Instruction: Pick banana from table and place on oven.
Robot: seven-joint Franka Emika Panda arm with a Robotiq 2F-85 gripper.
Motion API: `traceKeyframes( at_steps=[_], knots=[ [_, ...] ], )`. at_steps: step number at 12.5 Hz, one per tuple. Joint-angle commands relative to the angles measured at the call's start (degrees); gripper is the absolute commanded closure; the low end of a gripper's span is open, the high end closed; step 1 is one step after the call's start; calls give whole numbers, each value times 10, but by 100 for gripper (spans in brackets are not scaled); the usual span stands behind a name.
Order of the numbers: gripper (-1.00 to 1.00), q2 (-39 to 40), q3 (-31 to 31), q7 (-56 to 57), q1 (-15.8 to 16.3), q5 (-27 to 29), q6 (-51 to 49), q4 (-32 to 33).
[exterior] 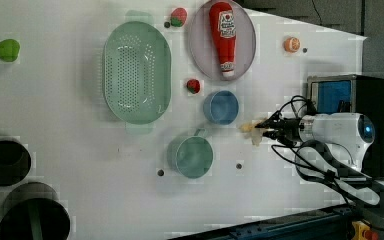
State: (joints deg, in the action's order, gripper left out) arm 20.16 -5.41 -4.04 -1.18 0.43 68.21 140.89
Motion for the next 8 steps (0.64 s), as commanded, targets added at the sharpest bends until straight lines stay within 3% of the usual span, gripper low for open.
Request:
traceKeyframes(
  at_steps=[1,4,8],
  knots=[
    [49,-34,0,-7,-3,-10,7,-2],
    [49,-125,4,-7,-3,-10,-33,-18],
    [49,-241,4,-7,-2,-9,-267,-95]
  ],
)
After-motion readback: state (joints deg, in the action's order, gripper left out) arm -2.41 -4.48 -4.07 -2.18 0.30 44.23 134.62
